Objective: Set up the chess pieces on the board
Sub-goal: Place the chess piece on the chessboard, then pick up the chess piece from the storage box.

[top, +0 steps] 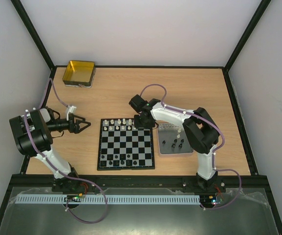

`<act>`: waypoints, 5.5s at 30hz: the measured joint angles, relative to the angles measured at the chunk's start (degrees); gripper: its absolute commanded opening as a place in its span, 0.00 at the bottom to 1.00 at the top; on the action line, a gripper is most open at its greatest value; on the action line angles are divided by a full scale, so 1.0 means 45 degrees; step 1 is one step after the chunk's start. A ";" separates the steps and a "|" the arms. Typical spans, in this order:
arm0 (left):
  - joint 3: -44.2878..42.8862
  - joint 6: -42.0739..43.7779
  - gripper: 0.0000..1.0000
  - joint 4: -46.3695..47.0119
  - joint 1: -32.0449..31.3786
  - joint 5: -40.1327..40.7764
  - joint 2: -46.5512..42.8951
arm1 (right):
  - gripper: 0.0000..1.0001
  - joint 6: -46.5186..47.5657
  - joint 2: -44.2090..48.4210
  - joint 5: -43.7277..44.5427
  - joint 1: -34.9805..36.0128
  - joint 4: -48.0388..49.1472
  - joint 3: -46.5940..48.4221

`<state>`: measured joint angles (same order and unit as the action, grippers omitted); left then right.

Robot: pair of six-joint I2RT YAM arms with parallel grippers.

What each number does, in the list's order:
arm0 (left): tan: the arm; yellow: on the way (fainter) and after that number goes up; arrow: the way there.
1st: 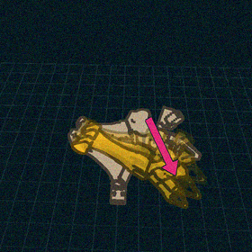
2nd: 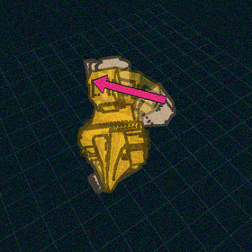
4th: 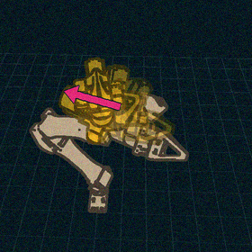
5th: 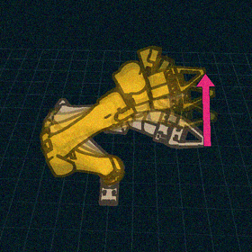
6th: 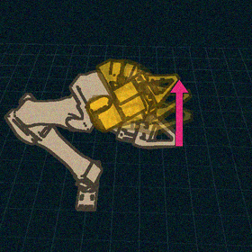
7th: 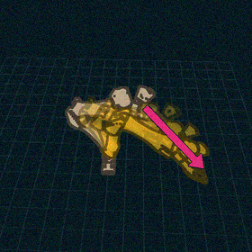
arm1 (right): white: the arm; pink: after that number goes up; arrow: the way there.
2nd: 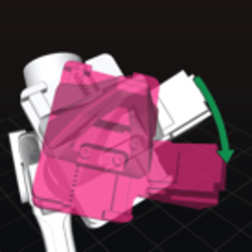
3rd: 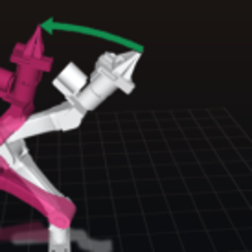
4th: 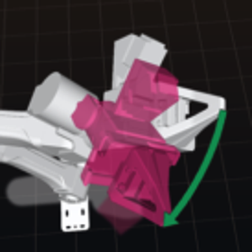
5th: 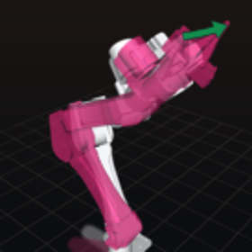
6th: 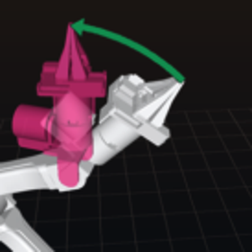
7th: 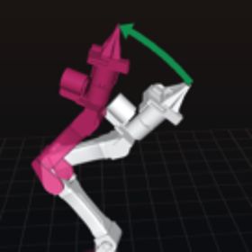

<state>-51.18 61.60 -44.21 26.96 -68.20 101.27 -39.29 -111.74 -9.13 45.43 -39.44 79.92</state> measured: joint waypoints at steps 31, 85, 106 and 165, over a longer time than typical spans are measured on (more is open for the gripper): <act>-0.0063 0.0233 1.00 -0.0136 0.0000 -0.0078 0.0019 | 0.33 -0.0136 0.0296 0.0058 0.0024 -0.0053 0.0005; 0.0758 -0.1889 0.99 0.2331 -0.0476 0.0403 -0.0918 | 0.30 0.0413 -0.3759 0.2424 0.1821 -0.4046 0.8330; 0.0758 -0.1889 0.99 0.2317 -0.0476 0.0403 -0.0913 | 0.39 -0.0180 0.5950 0.2773 -0.3721 -0.1535 -0.4711; 0.0753 -0.1831 0.99 0.2220 -0.0476 0.0403 -0.0908 | 0.11 0.0413 0.5897 0.2103 -0.4439 -0.0321 -0.4833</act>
<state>-47.79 53.36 -34.22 24.82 -66.39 97.19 -37.43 -85.21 0.34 25.45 -40.88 58.17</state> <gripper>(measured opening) 0.995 0.112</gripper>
